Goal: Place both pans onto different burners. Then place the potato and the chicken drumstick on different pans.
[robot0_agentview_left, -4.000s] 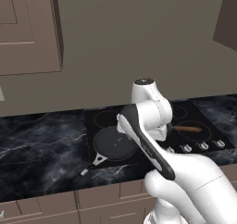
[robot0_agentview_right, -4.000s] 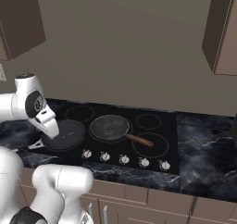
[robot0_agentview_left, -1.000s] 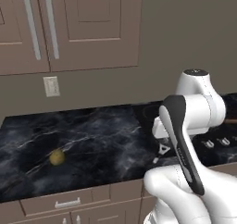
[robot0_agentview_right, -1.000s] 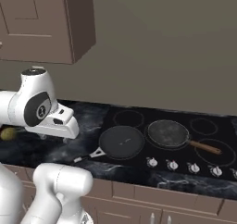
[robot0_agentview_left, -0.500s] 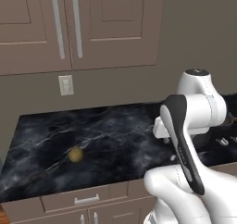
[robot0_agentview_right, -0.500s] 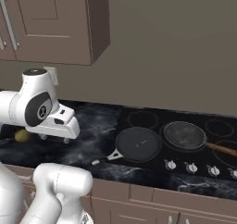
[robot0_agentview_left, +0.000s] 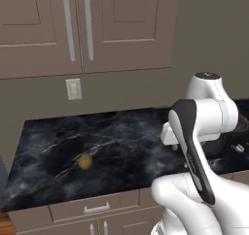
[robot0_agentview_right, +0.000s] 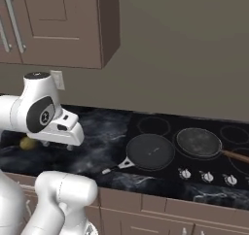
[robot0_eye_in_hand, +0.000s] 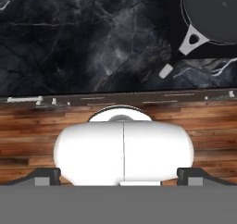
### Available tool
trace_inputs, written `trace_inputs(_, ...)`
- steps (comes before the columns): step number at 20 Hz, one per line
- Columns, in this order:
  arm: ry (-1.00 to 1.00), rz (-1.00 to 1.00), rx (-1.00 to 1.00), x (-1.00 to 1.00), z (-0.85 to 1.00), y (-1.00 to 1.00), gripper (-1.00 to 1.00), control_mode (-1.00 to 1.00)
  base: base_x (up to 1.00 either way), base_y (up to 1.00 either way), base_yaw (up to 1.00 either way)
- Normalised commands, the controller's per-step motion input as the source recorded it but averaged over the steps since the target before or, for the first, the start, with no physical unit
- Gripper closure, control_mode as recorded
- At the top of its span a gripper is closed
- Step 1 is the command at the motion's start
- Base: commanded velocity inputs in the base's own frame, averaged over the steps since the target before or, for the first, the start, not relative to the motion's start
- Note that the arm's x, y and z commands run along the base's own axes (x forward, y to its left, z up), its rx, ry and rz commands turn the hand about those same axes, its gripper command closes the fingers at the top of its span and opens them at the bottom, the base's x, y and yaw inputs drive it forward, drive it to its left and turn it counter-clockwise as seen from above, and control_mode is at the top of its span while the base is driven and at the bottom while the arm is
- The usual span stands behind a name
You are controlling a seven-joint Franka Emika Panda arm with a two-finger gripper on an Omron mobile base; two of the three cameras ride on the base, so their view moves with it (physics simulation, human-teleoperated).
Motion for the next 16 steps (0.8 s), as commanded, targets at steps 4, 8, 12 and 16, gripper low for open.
trace_inputs(4, 0.00, 0.00, 0.00, 0.00, 0.00, 0.00, -1.00, 1.00, 0.00, 0.54, 0.00)
trace_inputs(8, 0.00, 0.00, 0.00, 0.00, 0.00, 0.00, -1.00, 1.00, 0.00, 0.56, 0.00)
trace_inputs(12, 0.00, 0.00, 0.00, 0.00, 0.00, 0.00, -1.00, 1.00, 0.00, 0.51, 0.00)
trace_inputs(16, 0.00, 0.00, 0.00, 0.00, 0.00, 0.00, -1.00, 1.00, 0.00, 0.31, 0.01)
